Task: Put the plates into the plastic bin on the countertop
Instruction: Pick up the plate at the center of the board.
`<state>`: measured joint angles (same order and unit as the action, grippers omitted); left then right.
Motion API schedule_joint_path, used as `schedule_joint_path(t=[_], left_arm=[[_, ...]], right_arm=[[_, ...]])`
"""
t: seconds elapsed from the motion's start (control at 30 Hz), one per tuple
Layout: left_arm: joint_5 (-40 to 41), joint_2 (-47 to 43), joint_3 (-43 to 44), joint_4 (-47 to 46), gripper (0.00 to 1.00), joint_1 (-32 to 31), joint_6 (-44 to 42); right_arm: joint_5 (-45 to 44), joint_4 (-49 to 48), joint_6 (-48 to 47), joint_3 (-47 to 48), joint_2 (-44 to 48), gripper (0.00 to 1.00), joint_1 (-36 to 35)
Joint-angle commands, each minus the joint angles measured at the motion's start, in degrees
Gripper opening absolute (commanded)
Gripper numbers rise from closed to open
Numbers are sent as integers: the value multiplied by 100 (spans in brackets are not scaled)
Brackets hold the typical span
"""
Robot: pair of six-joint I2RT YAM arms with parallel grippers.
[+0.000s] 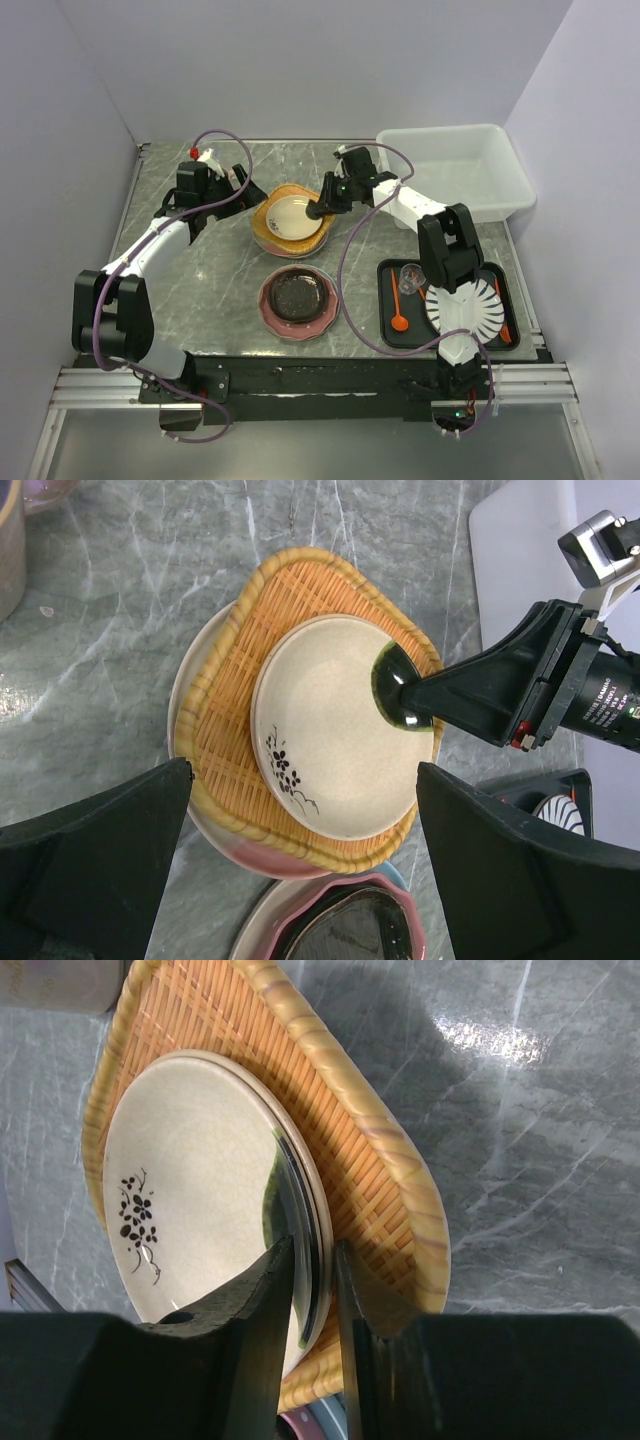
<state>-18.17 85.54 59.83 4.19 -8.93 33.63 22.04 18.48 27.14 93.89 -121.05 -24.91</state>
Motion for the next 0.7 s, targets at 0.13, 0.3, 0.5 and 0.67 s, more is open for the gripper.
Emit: schedule_joint_path(t=[0.13,0.3,0.5,0.67], left_arm=[[-116,-90,187,-120,99,-4,-67],[-160,-46,187,-129,99,-4,-58],[-151,-11,187,-128,99,-4,-67],[-195,68,186,-129,99,-4,-41]], right_arm=[[-367,314,-244,271,178,35,-23],[-525,314,-217,244,258,36,-14],[-613,411,-200,341,223,11,-32],[-789,463,-253,341,337,4,-58]])
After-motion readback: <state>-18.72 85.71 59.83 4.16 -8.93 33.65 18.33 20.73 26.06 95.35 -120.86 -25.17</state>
